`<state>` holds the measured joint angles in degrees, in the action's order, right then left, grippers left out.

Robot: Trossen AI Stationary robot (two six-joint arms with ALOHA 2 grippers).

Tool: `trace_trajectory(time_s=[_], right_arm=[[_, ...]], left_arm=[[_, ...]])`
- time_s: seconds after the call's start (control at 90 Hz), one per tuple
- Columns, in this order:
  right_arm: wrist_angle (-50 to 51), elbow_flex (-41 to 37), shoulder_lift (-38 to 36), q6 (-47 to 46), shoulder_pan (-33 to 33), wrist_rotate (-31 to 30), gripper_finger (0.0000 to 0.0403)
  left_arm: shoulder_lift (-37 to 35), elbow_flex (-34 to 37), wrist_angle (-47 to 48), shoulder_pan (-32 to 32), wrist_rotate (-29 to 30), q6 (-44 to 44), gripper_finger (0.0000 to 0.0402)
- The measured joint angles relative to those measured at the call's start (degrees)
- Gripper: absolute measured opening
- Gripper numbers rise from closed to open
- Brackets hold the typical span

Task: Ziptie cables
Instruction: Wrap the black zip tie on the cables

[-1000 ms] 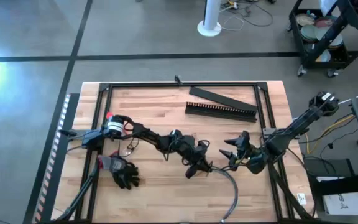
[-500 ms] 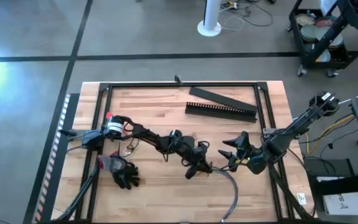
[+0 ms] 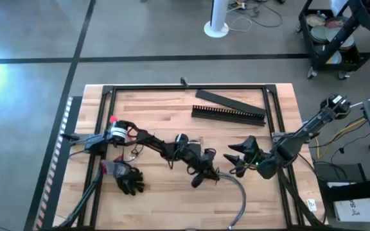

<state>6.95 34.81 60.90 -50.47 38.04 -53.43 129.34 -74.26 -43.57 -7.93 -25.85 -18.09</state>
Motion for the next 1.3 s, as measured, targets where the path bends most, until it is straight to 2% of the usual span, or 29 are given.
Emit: trace_trajectory(time_s=[0.067, 0.167, 0.211, 0.456, 0.533, 0.711, 0.811, 0.878, 1.011, 1.089, 1.211, 1.3], right_arm=[[-1.8, 0.1, 0.8, 4.9, 0.0, -3.0, 0.025], [-0.9, -0.1, 3.8, 8.3, 0.0, -15.4, 0.0258], [-0.4, -0.2, 5.4, 9.4, 0.0, -19.0, 0.0263], [0.1, -0.3, 14.5, 14.3, -0.1, -18.1, 0.0285], [0.0, -0.3, 16.5, 15.5, 0.0, -13.1, 0.029], [-2.5, -0.3, 18.9, 19.0, -0.1, 3.6, 0.0298], [-1.9, 0.3, 18.2, 26.6, -1.2, 15.9, 0.03], [-1.8, 1.3, 17.2, 31.8, -2.0, 21.0, 0.0297], [-2.3, 3.2, 14.9, 46.1, -2.7, 27.7, 0.028], [-2.3, 3.6, 14.4, 52.7, -4.1, 34.3, 0.0265], [-3.3, 3.6, 16.7, 57.5, -7.3, 46.2, 0.0239], [-4.1, 3.8, 18.3, 60.2, -9.1, 50.4, 0.0219]], left_arm=[[0.0, 0.0, -0.1, -0.2, 1.2, 1.0, 0.0], [0.0, 0.0, -0.1, -0.3, 1.4, 1.6, 0.0], [0.0, 0.0, -0.1, -0.3, 1.5, 1.8, 0.0], [0.0, 0.0, 0.0, -0.3, 2.5, 2.6, 0.0], [0.0, 0.0, 0.0, -0.3, 3.0, 2.6, 0.0], [0.0, 0.0, 0.1, -0.3, 3.0, 2.8, 0.0], [0.0, 0.0, 0.3, -0.2, 2.9, 3.2, 0.0], [0.0, 0.0, 0.5, -0.3, 2.5, 3.8, 0.0], [0.0, 0.0, 1.1, -0.2, 2.9, 4.1, 0.0], [0.0, 0.0, 1.3, -0.2, 3.2, 4.3, 0.0], [0.0, 0.0, 1.4, -0.3, 3.2, 4.3, 0.0], [0.0, 0.0, 1.4, -0.3, 2.8, 4.3, 0.0]])
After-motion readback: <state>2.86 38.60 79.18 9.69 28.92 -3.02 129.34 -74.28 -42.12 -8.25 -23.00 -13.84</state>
